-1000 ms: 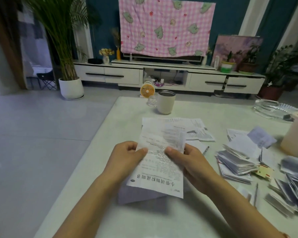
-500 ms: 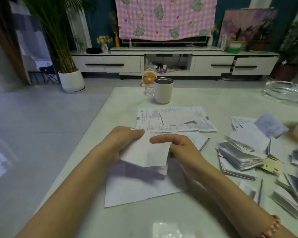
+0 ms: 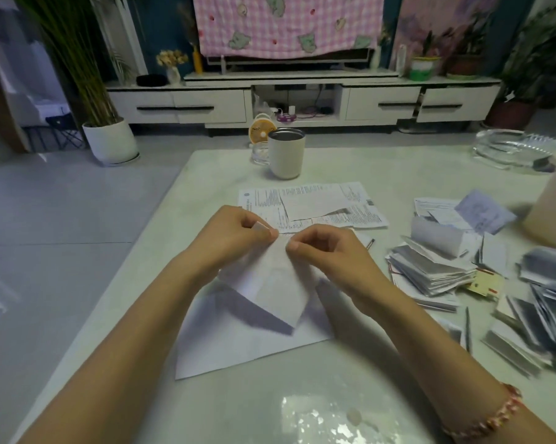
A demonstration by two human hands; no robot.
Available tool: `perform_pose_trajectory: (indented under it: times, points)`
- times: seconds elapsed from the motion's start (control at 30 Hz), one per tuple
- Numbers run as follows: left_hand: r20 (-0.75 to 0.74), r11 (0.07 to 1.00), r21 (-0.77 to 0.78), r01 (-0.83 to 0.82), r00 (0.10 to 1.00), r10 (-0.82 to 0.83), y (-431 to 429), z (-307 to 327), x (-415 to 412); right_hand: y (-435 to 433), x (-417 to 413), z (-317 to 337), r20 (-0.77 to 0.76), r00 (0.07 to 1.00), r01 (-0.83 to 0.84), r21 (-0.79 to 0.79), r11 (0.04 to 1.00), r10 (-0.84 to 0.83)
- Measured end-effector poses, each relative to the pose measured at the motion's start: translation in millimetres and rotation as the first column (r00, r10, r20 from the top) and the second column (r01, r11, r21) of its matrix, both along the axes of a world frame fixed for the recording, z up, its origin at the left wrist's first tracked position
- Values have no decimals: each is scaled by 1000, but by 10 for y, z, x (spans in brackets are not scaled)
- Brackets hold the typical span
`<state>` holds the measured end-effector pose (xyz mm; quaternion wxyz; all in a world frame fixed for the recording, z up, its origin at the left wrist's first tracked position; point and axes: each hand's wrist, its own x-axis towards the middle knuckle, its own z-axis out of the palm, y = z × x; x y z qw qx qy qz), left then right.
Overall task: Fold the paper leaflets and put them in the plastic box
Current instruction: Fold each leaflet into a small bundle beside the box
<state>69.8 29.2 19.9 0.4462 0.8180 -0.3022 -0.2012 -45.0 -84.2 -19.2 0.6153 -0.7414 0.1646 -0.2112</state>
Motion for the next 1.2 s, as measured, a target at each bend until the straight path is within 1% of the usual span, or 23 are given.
perform_pose_trajectory:
  times: [0.13, 0.2, 0.27, 0.33, 0.43, 0.47, 0.5, 0.57, 0.67, 0.8, 0.9, 0.97, 1.03, 1.13, 1.2]
  points:
    - [-37, 1000, -2, -15, 999, 15, 43, -72, 41, 36, -4, -6, -8, 999, -51, 24, 998, 51]
    - [-5, 999, -26, -46, 999, 46, 29, -125, 33, 54, -9, 0, 24, 1000, -9, 59, 998, 8]
    - [84, 995, -57, -84, 992, 89, 7, -152, 23, 53, -10, 11, 66, 996, 49, 100, 994, -56]
    - [107, 996, -76, -39, 993, 47, -18, -109, -33, 37, -14, 15, 94, 989, 98, 134, 986, -112]
    - [-69, 988, -101, 116, 990, -123, -36, -25, -156, 27, -15, 20, 123, 980, 130, 218, 967, -159]
    - [-93, 983, -86, 160, 981, -168, -35, -13, -190, 25, -13, 19, 133, 975, 143, 249, 958, -180]
    - [-86, 980, -64, 190, 977, -195, -40, -24, -209, 23, -12, 20, 141, 968, 161, 274, 948, -205]
    - [-67, 980, -40, 194, 978, -197, -50, -63, -216, 14, -12, 24, 149, 959, 188, 302, 934, -241]
    - [-83, 983, -23, 182, 980, -183, -52, -77, -229, 6, -22, 37, 168, 963, 149, 314, 938, -210]
    - [-120, 977, -13, 212, 970, -212, -19, -31, -233, 2, -52, 45, 182, 963, 149, 248, 957, -197]
    - [-151, 972, -1, 233, 961, -231, 29, -5, -194, -10, -62, 37, 187, 957, 180, 222, 958, -223]
    - [-132, 979, 2, 205, 970, -203, 57, -11, -164, -15, -65, 23, 177, 951, 218, 197, 956, -253]
    - [-120, 990, -16, 143, 982, -144, 62, -30, -155, -17, -73, 5, 148, 950, 256, 136, 957, -275]
    - [-29, 996, -27, 80, 996, -81, 71, -66, -154, 47, -152, 3, 71, 970, 237, -69, 969, -232]
    - [26, 996, -49, 79, 997, -78, 82, -67, -162, 109, -223, 90, 25, 978, 205, -303, 931, -207]
